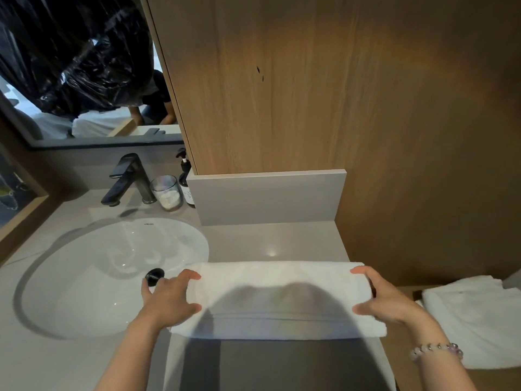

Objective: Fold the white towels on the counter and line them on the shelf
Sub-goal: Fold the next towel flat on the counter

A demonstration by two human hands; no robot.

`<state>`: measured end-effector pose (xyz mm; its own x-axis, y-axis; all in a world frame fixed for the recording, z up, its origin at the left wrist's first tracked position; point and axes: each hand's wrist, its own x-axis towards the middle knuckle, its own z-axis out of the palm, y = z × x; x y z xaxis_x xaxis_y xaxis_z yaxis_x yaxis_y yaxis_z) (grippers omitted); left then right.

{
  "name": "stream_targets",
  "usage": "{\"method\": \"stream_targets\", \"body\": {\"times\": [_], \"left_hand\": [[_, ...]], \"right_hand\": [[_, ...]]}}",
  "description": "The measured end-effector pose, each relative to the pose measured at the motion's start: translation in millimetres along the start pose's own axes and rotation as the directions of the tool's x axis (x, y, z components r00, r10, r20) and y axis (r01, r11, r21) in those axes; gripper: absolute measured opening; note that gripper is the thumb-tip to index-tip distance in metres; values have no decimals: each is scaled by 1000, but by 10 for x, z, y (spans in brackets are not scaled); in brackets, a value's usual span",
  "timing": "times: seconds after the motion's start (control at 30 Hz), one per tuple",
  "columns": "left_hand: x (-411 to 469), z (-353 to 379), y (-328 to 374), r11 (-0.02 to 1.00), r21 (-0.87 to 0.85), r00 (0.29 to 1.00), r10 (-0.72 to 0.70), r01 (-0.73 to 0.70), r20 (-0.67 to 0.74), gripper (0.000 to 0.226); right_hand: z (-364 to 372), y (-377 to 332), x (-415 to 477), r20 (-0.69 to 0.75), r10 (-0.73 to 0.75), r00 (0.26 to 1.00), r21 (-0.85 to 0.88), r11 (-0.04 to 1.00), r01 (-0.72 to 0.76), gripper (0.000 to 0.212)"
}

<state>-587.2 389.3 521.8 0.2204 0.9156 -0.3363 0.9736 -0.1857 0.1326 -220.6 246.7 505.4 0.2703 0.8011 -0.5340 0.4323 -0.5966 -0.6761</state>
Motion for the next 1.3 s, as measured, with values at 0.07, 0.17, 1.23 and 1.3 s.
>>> {"method": "stream_targets", "body": {"times": [0.07, 0.17, 1.23, 1.3], "left_hand": [[-38, -34, 106, 988, 150, 994, -30, 45, -101, 67], [-33, -3, 419, 987, 133, 967, 123, -95, -223, 76], [122, 588, 400, 984, 58, 978, 175, -169, -113, 131], [118, 572, 423, 985, 62, 983, 164, -160, -82, 119]], "right_hand": [[-34, -98, -20, -112, 48, 993, -177, 982, -67, 70], [78, -392, -22, -332, -155, 931, -427, 904, -2, 54], [832, -223, 317, -335, -355, 873, -627, 775, 75, 79], [820, -258, 305, -326, -305, 895, -603, 796, 52, 73]]}}
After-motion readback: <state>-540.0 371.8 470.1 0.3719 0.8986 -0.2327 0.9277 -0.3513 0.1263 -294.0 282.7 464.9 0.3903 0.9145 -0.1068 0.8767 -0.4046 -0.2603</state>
